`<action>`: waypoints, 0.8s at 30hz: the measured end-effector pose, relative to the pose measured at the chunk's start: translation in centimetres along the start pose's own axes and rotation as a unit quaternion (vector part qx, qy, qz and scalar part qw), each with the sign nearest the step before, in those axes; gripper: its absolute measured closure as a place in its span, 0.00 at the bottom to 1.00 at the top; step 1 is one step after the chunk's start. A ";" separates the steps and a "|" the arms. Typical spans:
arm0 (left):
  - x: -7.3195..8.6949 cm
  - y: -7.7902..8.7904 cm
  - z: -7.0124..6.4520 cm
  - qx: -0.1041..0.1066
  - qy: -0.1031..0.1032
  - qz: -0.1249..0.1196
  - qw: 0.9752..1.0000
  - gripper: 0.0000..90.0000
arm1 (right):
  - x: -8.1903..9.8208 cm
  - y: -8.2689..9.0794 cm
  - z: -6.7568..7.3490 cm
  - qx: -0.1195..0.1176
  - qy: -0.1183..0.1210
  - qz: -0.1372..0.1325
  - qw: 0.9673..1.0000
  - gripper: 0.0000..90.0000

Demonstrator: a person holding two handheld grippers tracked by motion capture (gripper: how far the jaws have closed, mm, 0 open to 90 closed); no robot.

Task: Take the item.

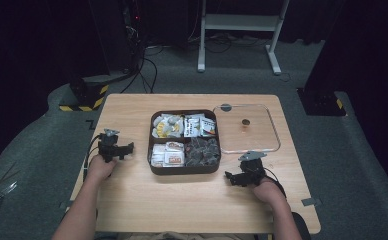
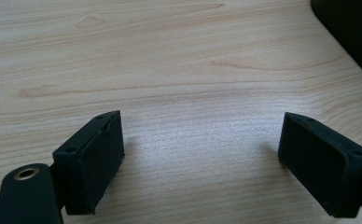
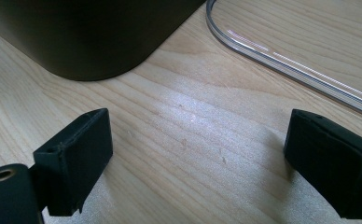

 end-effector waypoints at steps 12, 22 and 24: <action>0.0 0.0 0.0 -0.003 0.003 0.002 1.000 0.14 | 0.0 0.0 0.0 0.001 0.000 0.001 1.000 0.09; 0.2 -0.2 0.4 -0.017 0.016 0.017 1.000 0.04 | 0.0 0.0 0.0 0.001 0.000 0.000 1.000 0.09; 0.2 -0.2 0.4 -0.016 0.016 0.017 1.000 0.04 | 0.0 0.0 0.0 0.001 0.000 0.000 1.000 0.09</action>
Point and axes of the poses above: each handheld gripper's, and its own axes: y roughly backward along the jaws, x roughly out of its underside, z roughly to its left, the point moved 8 cm from there along -y, roughly forward along the jaws, and after that the axes turned 10 degrees about -y, right-handed, at the moved point
